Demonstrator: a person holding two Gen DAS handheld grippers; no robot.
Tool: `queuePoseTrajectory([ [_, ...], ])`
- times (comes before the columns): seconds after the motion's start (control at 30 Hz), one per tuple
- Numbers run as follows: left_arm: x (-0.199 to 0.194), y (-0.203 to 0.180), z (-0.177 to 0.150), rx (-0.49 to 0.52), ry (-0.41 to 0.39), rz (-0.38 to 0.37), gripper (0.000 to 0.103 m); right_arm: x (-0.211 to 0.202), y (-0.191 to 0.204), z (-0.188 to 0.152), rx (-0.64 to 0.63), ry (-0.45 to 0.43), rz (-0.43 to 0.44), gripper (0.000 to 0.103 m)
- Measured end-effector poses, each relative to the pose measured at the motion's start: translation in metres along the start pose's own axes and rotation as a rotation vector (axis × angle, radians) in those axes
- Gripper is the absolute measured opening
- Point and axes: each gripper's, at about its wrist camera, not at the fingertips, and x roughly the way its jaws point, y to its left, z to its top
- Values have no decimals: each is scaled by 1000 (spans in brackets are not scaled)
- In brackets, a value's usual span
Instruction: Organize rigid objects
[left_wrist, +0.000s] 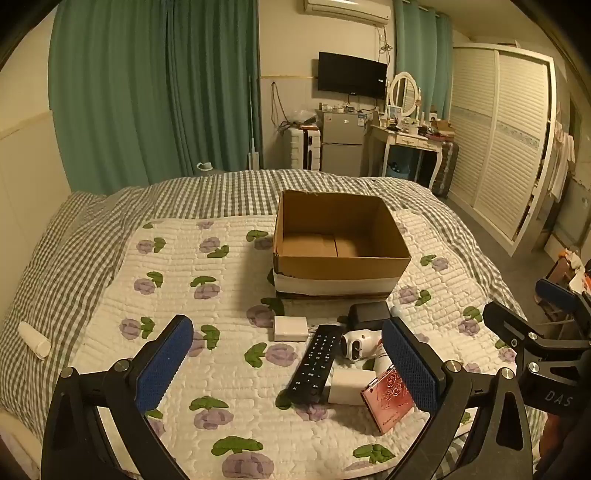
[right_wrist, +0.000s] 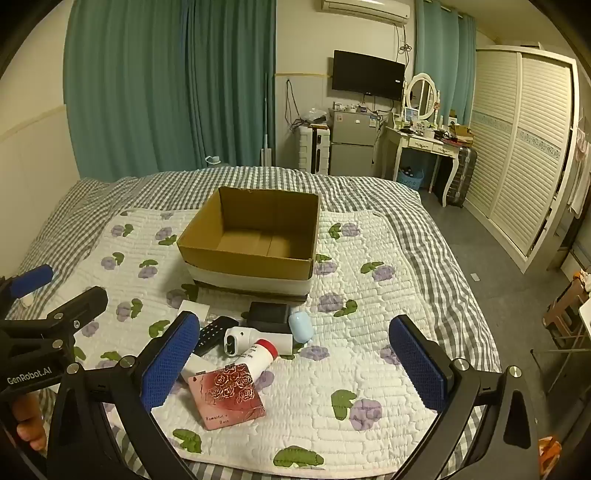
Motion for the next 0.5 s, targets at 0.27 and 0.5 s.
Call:
queuePoseTrajectory([
  [0.27, -1, 5, 0, -14, 18, 1, 103, -1, 1, -1, 2, -3, 3, 103],
  [0.5, 0, 5, -2, -14, 15, 5, 103, -1, -2, 1, 1, -4, 6, 103],
])
